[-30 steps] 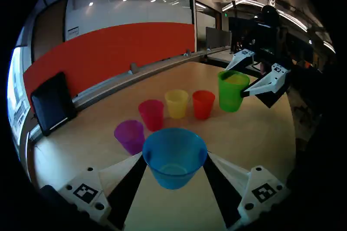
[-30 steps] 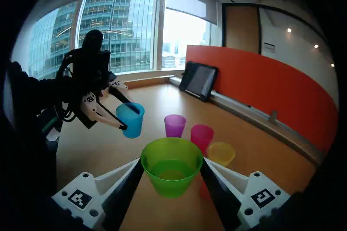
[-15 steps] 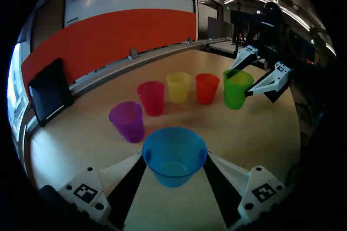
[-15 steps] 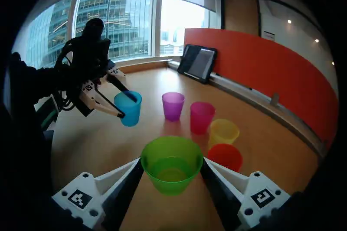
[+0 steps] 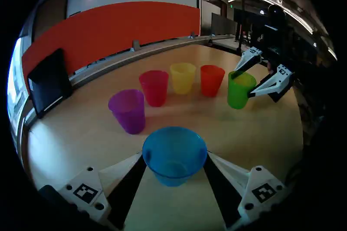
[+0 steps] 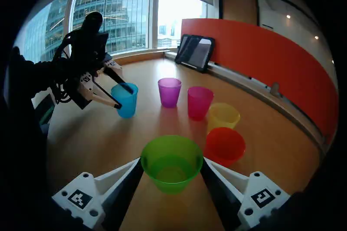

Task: Pour water

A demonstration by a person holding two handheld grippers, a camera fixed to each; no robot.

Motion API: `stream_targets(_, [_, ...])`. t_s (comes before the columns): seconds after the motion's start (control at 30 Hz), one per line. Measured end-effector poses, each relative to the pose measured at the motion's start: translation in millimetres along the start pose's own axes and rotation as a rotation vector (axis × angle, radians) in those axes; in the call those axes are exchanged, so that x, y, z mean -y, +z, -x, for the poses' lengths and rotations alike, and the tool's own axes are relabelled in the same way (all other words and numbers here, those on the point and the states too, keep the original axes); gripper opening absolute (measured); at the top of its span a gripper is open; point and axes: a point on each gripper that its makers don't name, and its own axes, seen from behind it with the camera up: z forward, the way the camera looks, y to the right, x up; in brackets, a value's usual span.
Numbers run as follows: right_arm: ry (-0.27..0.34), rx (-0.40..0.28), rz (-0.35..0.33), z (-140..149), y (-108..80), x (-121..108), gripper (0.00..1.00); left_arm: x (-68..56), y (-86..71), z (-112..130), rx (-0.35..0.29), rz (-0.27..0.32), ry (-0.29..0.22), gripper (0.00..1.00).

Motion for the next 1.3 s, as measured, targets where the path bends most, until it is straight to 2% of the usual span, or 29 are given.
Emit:
stream_targets(0.83, [0.014,0.031,0.017,21,6.4,-7,0.92,4.0,5.0,14,0.025,0.011,-0.041,0.87])
stream_targets(1.1, [0.026,0.033,0.024,25,4.9,-9,0.93,6.9,4.0,18,0.041,0.008,-0.058,0.95])
stream_targets(1.3, [0.033,0.034,0.031,27,3.1,-9,0.95,5.5,3.0,20,0.046,0.005,-0.064,0.96])
